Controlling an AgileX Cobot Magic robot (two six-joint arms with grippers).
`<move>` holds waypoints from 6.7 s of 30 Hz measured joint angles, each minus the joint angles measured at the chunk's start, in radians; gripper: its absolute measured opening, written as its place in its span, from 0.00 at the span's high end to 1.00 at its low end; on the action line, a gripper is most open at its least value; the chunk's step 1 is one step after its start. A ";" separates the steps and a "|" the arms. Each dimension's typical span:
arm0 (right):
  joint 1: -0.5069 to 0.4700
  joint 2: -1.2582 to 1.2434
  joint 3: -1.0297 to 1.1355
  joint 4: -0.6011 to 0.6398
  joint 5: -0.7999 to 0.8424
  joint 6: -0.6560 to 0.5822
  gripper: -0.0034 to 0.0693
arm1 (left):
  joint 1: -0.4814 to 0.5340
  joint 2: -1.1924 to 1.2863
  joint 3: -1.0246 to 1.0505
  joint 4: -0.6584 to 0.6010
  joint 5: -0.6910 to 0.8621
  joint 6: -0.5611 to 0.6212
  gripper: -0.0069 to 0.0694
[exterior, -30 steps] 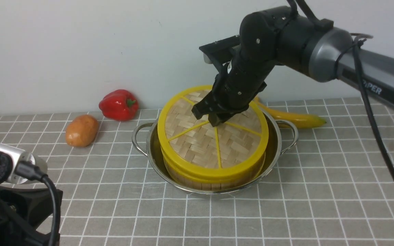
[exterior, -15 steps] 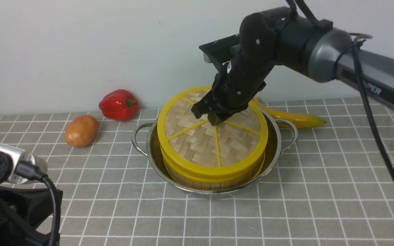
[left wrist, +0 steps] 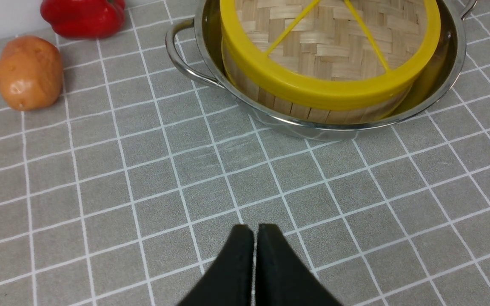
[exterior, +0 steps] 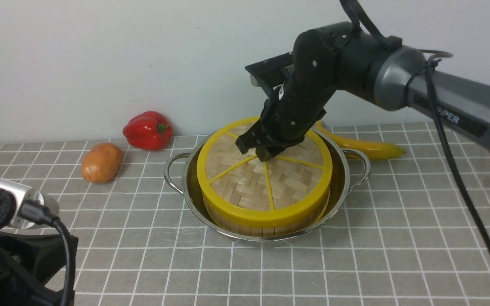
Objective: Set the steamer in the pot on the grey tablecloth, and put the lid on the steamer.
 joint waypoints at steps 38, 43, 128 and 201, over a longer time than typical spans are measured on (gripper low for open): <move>0.001 -0.092 0.000 -0.060 0.029 0.001 0.22 | 0.000 0.000 0.000 0.026 0.000 0.000 0.89; 0.001 -0.219 0.000 -0.163 0.126 0.001 0.23 | 0.000 0.000 0.000 0.036 -0.001 0.000 0.89; -0.549 -2.220 2.043 -0.175 -0.740 0.185 0.81 | 0.000 0.000 0.000 0.120 -0.027 0.000 0.76; -0.549 -2.220 2.044 -0.168 -0.740 0.185 0.62 | 0.362 -0.674 0.649 0.006 -0.417 -0.061 0.62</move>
